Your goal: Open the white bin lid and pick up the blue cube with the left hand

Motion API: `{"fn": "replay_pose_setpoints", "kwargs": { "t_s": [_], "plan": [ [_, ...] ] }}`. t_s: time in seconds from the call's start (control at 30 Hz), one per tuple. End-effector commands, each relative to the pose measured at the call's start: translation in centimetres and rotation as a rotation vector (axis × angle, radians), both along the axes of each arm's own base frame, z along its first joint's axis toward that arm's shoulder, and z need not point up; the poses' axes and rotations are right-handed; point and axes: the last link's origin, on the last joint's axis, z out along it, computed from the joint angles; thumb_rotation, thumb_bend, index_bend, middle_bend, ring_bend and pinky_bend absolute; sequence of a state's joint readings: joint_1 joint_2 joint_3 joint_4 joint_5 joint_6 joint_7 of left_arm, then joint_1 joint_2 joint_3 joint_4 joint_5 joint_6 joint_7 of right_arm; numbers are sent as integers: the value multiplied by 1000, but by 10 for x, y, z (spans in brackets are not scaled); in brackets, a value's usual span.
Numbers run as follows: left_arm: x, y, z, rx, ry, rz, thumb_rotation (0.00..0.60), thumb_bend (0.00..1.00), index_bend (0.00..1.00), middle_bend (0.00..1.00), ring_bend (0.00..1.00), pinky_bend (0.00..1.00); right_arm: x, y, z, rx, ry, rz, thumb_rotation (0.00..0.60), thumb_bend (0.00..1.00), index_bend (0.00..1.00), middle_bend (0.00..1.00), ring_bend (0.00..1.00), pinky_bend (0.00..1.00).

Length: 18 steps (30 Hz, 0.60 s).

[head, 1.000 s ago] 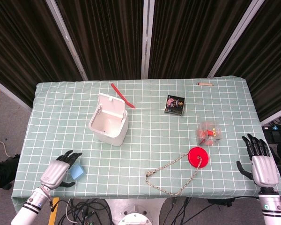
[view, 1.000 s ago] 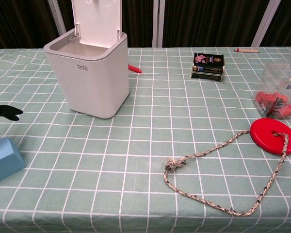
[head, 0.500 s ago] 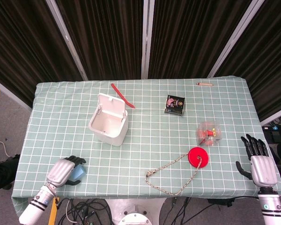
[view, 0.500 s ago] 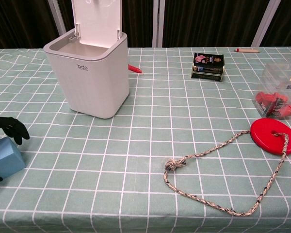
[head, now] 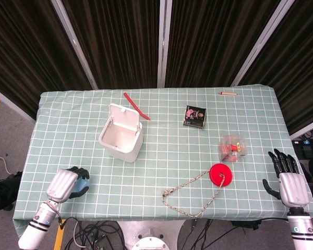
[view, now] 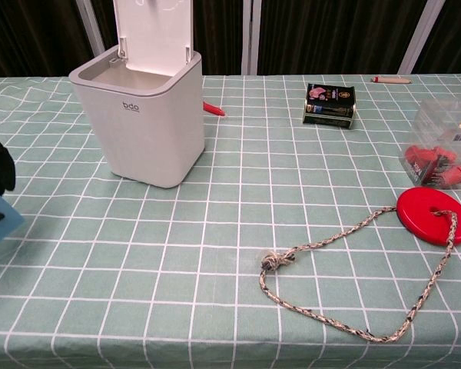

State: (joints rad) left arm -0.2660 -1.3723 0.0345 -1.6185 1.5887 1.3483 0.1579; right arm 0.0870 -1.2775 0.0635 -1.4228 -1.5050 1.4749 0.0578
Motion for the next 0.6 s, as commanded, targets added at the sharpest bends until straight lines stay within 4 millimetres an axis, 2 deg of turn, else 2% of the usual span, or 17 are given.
{"fn": "replay_pose_setpoints", "kwargs": {
  "t_s": [0.03, 0.2, 0.33, 0.47, 0.6],
  "plan": [
    [13, 12, 31, 100, -4, -46, 600, 311, 502, 548, 496, 709, 0, 0, 0, -2, -1, 1, 600, 264, 0, 0, 0, 0],
    [39, 28, 67, 187, 9, -123, 600, 312, 513, 557, 506, 718, 0, -1, -1, 1, -2, -1, 600, 264, 0, 0, 0, 0],
    [74, 51, 91, 239, -5, -199, 600, 312, 513, 557, 506, 718, 2, -2, -2, -2, -4, 7, 600, 264, 0, 0, 0, 0],
    [108, 73, 97, 240, -32, -269, 600, 312, 510, 557, 506, 718, 1, -2, -2, -1, -6, 5, 600, 263, 0, 0, 0, 0],
    [137, 95, 88, 223, -63, -319, 600, 312, 504, 554, 505, 716, -1, -2, -2, -4, -9, -4, 600, 264, 0, 0, 0, 0]
  ]
}}
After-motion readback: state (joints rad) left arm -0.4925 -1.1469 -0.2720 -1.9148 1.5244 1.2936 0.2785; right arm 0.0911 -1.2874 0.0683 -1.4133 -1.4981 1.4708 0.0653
